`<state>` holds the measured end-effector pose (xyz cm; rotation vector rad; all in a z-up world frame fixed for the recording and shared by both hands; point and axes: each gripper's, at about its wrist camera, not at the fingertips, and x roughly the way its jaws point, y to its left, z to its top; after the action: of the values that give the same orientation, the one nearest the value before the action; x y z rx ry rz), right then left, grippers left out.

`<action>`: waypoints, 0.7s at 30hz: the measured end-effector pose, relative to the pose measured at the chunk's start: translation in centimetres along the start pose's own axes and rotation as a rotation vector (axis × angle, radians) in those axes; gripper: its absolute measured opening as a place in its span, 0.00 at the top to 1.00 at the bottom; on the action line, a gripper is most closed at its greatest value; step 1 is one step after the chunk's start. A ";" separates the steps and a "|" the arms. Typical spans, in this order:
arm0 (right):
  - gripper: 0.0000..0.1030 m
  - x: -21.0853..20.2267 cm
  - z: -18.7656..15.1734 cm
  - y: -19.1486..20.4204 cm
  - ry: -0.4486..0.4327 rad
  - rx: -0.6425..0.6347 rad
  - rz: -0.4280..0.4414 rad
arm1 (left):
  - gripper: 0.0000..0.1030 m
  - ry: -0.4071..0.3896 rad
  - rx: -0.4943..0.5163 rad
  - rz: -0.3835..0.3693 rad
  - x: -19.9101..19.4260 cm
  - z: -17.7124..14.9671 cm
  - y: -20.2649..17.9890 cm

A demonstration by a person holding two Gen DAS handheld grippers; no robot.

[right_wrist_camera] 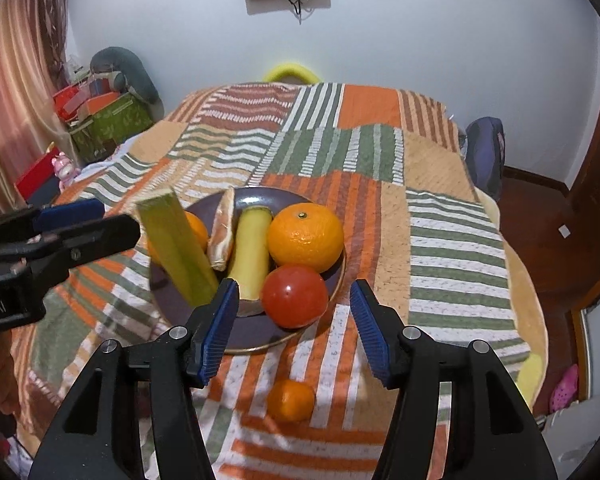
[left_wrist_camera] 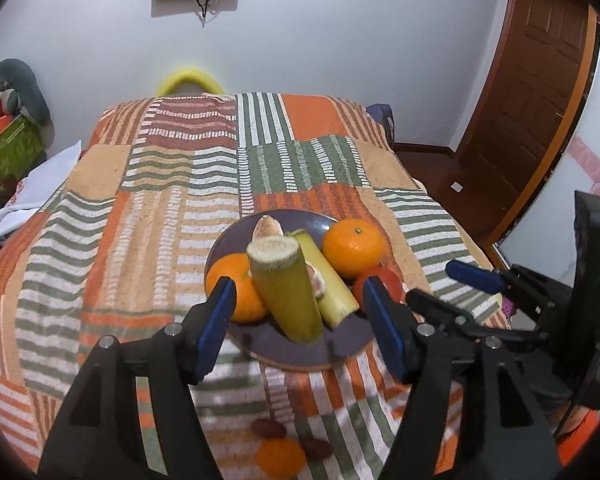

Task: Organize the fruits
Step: 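Grasp a small mandarin with the left gripper while the right gripper grasps another mandarin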

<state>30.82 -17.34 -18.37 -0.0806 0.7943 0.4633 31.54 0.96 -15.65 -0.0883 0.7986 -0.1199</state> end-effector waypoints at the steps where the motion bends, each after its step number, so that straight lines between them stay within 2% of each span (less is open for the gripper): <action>1: 0.47 -0.3 0.0 0.0 -0.004 0.001 0.000 | 0.37 -0.002 0.000 0.002 -0.5 -0.3 0.0; 5: 0.47 -2.2 -0.2 0.5 -0.026 -0.001 -0.004 | 0.37 -0.011 0.009 0.016 -2.5 -1.3 -0.2; 9: 0.40 -3.9 -1.0 0.7 -0.050 0.012 -0.012 | 0.34 -0.016 -0.005 0.024 -4.2 -2.5 -0.2; 11: 0.40 -4.5 -1.6 0.8 -0.054 0.021 -0.013 | 0.34 -0.009 -0.007 0.026 -4.7 -3.3 -0.2; 17: 0.40 -5.4 -3.4 0.7 -0.031 0.045 -0.022 | 0.34 0.033 -0.008 0.049 -4.9 -5.8 0.1; 21: 0.40 -5.5 -4.2 0.7 -0.020 0.042 -0.036 | 0.34 0.078 -0.023 0.067 -3.7 -7.5 0.7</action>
<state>24.42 -19.78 -17.38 -0.0510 0.7812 0.4131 23.66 1.91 -18.30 -0.0793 0.8800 -0.0511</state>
